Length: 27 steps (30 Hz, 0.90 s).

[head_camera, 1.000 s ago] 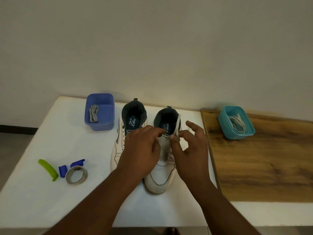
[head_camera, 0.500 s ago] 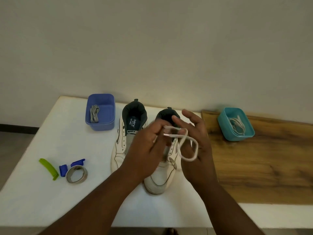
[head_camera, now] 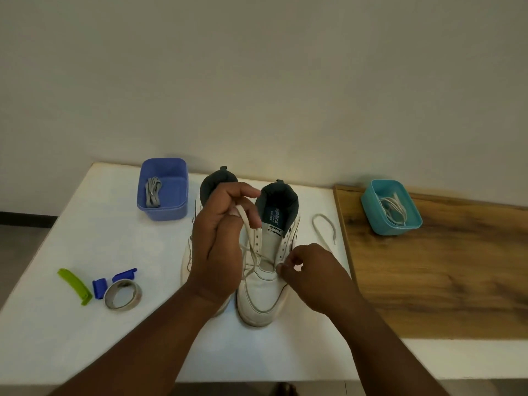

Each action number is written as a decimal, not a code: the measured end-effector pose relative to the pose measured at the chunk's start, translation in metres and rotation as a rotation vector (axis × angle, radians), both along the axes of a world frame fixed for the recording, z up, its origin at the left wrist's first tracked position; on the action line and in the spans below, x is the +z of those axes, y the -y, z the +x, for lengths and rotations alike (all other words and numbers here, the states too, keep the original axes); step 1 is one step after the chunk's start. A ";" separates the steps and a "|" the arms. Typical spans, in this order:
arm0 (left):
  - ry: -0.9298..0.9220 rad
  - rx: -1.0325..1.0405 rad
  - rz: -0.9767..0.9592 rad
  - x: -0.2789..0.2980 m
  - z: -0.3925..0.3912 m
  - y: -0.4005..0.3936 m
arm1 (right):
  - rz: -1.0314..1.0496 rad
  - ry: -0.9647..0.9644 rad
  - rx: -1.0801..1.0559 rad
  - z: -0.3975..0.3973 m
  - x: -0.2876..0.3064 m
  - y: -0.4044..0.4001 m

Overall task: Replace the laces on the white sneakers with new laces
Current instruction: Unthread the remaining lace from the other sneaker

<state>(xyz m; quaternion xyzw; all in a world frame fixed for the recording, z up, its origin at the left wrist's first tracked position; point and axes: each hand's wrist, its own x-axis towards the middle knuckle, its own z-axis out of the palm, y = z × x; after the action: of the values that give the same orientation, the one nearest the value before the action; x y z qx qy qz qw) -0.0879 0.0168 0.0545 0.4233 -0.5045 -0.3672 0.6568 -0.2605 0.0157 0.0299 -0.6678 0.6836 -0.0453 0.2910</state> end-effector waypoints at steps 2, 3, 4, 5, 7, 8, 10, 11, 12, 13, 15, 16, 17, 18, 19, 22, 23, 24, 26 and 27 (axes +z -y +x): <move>0.082 -0.087 0.075 -0.003 0.000 0.001 | -0.031 -0.037 0.046 -0.001 -0.001 -0.001; 0.171 -0.131 0.126 -0.007 -0.001 0.002 | -0.056 -0.051 0.065 -0.001 -0.002 -0.002; 0.316 -0.174 0.186 -0.014 -0.001 0.002 | -0.076 -0.041 0.070 -0.001 -0.003 -0.001; 0.534 -0.212 0.241 -0.022 -0.001 0.003 | -0.095 0.012 0.043 -0.001 -0.003 0.000; 1.042 -0.264 0.271 -0.037 -0.001 0.001 | -0.141 0.249 -0.124 0.002 0.000 0.003; 1.198 -0.291 0.265 -0.043 -0.002 0.000 | -0.189 0.413 -0.262 0.004 0.005 0.005; 1.263 -0.301 0.258 -0.046 -0.003 -0.002 | -0.387 0.764 -0.586 0.005 0.016 0.007; 1.231 -0.278 0.259 -0.045 -0.002 -0.001 | -0.549 0.904 -0.727 0.003 0.023 0.009; 1.199 -0.256 0.261 -0.043 -0.001 0.000 | -0.728 1.000 -0.817 -0.001 0.029 0.010; 1.179 -0.240 0.263 -0.041 0.000 0.001 | -0.885 1.068 -0.850 -0.005 0.033 0.011; 1.174 -0.236 0.270 -0.039 -0.001 0.001 | -1.041 1.077 -0.825 -0.011 0.032 0.012; 1.175 -0.235 0.274 -0.039 -0.001 0.001 | -1.036 1.006 -0.799 -0.013 0.029 0.013; 1.178 -0.228 0.273 -0.039 -0.002 0.000 | -0.989 0.890 -0.763 -0.013 0.023 0.015; 1.187 -0.220 0.268 -0.041 -0.002 0.000 | -0.907 0.740 -0.700 -0.012 0.018 0.015; 1.198 -0.214 0.264 -0.042 -0.002 0.000 | -0.814 0.563 -0.595 -0.010 0.012 0.014; 1.212 -0.210 0.272 -0.043 -0.003 0.001 | -0.452 -0.028 -0.171 -0.002 0.003 0.006; 1.206 -0.209 0.280 -0.043 -0.003 0.002 | -0.306 -0.188 -0.070 0.002 0.002 0.002; 1.202 -0.206 0.285 -0.042 -0.003 0.003 | -0.184 -0.277 -0.018 0.007 0.003 -0.001; 1.196 -0.202 0.296 -0.043 -0.004 0.005 | -0.075 -0.348 0.018 0.009 0.004 -0.004; 1.187 -0.196 0.301 -0.044 -0.004 0.006 | -0.072 -0.385 0.048 0.009 0.005 -0.004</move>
<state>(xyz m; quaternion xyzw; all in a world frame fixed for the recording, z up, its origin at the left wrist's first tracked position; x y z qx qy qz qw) -0.0917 0.0112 0.0109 0.5949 -0.7632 -0.1948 0.1605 -0.2517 0.0199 0.0348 -0.6903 0.7084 0.0661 0.1318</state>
